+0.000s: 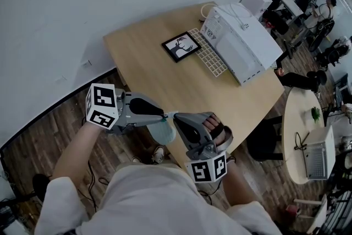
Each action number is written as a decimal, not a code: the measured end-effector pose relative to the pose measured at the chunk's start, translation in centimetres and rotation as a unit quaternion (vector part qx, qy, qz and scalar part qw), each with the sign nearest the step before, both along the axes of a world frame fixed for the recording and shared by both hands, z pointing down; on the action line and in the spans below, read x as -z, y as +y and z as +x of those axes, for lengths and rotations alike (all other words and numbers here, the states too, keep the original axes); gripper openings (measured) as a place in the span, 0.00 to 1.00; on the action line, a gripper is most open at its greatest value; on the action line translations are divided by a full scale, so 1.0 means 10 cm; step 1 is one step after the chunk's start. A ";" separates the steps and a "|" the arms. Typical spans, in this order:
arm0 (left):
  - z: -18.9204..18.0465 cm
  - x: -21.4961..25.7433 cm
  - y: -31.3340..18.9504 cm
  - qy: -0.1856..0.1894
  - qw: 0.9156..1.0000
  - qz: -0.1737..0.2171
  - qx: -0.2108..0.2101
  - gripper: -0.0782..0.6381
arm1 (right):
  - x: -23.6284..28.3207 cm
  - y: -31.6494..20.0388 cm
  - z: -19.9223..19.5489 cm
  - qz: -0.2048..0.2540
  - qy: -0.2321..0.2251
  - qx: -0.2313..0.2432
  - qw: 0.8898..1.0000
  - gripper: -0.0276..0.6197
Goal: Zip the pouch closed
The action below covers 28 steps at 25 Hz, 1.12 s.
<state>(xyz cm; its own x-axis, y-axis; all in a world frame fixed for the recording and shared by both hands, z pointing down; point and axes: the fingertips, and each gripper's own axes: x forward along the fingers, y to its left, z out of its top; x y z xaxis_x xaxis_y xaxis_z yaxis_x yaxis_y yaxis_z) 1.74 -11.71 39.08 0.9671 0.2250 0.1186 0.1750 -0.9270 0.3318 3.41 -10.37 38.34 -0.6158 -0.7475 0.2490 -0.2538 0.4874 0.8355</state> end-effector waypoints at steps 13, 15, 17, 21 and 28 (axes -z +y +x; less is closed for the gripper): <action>0.07 0.07 0.05 -0.023 0.999 0.048 -0.001 0.18 | 0.14 0.00 0.09 -0.006 -0.044 -0.020 0.999 0.05; 0.10 0.07 0.05 -0.033 0.997 0.063 -0.001 0.18 | 0.15 -0.01 0.13 -0.007 -0.053 -0.027 0.998 0.05; 0.12 0.05 0.04 -0.041 0.997 0.071 0.003 0.18 | 0.18 -0.02 0.18 -0.006 -0.066 -0.040 0.997 0.05; 0.12 0.05 0.05 -0.036 0.997 0.070 0.014 0.18 | 0.23 -0.03 0.27 -0.009 -0.085 -0.053 0.995 0.05; 0.13 0.01 -0.01 -0.044 0.996 0.078 0.024 0.18 | 0.26 -0.08 0.36 -0.008 -0.102 -0.075 0.992 0.05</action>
<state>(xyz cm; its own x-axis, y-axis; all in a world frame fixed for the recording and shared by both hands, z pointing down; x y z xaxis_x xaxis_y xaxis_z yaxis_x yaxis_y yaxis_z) 3.09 -11.77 39.02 0.9609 0.1502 0.2328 0.1051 -0.9751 0.1954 7.03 -11.13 35.78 -0.5359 -0.8318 0.1445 -0.4873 0.4445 0.7516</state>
